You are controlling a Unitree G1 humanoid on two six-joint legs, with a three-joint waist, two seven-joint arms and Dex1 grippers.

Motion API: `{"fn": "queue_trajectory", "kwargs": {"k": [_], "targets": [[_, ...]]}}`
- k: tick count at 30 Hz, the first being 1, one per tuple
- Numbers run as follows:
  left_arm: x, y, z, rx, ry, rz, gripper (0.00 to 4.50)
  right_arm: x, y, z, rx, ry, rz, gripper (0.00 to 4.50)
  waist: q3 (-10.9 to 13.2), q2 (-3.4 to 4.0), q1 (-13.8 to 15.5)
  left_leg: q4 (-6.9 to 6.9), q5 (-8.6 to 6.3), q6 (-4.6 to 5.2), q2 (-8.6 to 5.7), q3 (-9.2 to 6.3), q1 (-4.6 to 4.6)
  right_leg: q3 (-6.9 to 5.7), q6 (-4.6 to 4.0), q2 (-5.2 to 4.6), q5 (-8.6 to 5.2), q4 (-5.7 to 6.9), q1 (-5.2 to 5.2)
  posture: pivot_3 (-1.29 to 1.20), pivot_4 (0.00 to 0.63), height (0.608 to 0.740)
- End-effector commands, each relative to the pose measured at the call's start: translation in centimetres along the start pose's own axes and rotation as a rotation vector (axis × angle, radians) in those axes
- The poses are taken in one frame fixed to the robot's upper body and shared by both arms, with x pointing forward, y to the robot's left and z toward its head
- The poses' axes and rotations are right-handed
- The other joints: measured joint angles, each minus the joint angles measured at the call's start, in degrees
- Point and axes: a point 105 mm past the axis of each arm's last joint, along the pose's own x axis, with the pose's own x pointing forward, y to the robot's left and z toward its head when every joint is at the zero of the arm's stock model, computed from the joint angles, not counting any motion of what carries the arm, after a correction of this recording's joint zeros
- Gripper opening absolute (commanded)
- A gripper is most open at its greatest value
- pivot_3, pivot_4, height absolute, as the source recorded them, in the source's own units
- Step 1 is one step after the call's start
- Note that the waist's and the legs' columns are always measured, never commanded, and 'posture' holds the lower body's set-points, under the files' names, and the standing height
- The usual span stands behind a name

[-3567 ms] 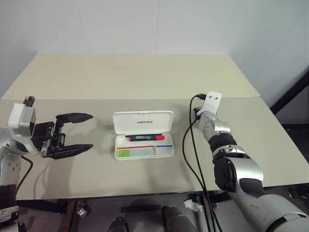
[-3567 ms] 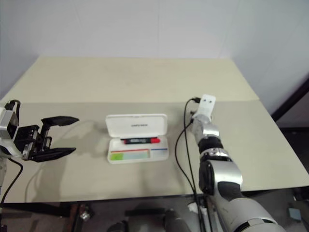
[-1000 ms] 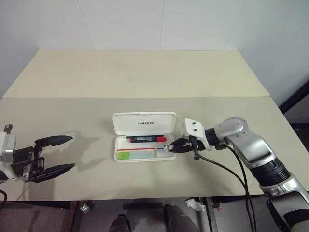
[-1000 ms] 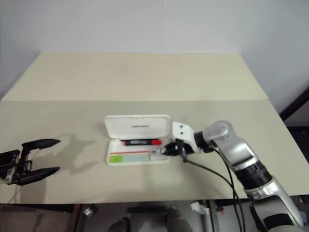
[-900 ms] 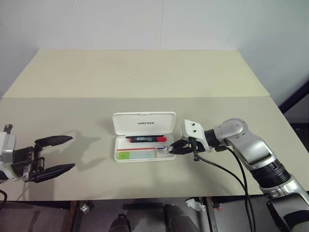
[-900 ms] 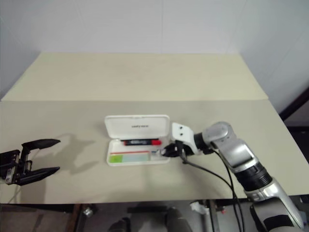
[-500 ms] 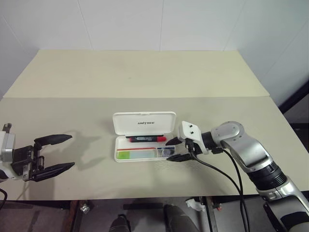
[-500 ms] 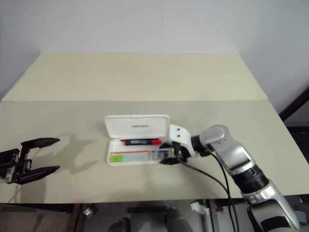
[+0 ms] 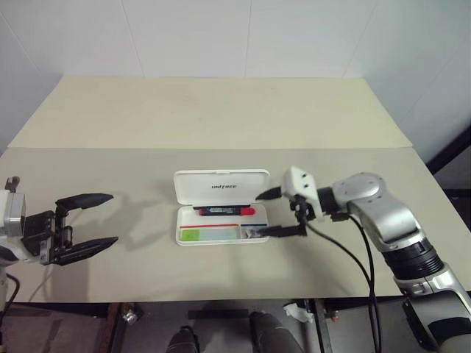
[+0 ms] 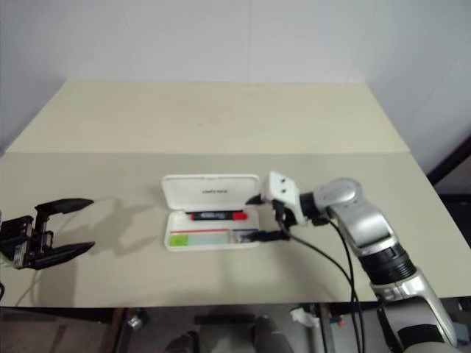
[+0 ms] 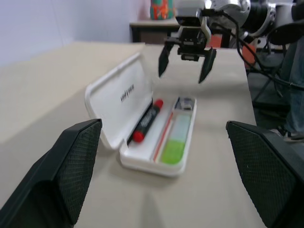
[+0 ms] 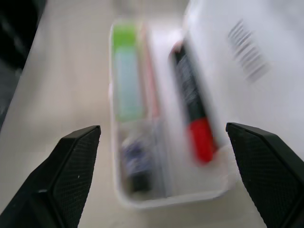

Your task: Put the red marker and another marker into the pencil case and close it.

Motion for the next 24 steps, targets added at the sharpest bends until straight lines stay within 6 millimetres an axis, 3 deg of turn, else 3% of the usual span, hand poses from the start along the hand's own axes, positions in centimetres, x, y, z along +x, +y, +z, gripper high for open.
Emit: {"fn": "queue_trajectory", "kwargs": {"k": [1,14,17,24], "targets": [[0.9,1.5,0.1,0.024,0.003,0.022,4.50,-1.9,-0.1,0.6,-0.054,-0.095,0.009,4.48,0.00,0.00,0.07,0.06,0.00,0.00,0.00,0.00,0.00,0.00,0.01,0.00,0.01,0.02,0.01,0.00,0.150,0.740],[5.1,7.1,-1.0,-0.056,0.026,0.050,4.50,-4.0,-1.7,-0.7,-0.004,-0.082,-0.072,4.48,0.00,0.01,-0.20,0.42,0.01,0.03,0.01,-0.03,0.07,-0.03,0.05,0.10,0.03,0.46,0.07,0.00,0.150,0.740],[6.2,8.6,-0.9,-0.044,0.009,0.062,3.91,-4.2,-1.8,-0.4,-0.008,-0.096,-0.093,4.50,0.01,0.01,-0.04,0.43,0.02,0.02,0.00,-0.04,0.06,-0.03,0.05,0.09,0.03,0.48,0.07,0.00,0.150,0.740],[7.9,11.2,-2.1,-0.049,0.097,0.122,1.65,-4.9,-1.9,0.1,-0.001,-0.143,-0.124,4.50,0.01,0.01,-0.03,0.41,0.02,0.02,0.00,-0.06,0.03,-0.05,0.05,0.09,0.03,0.49,0.05,0.00,0.150,0.740]]}}
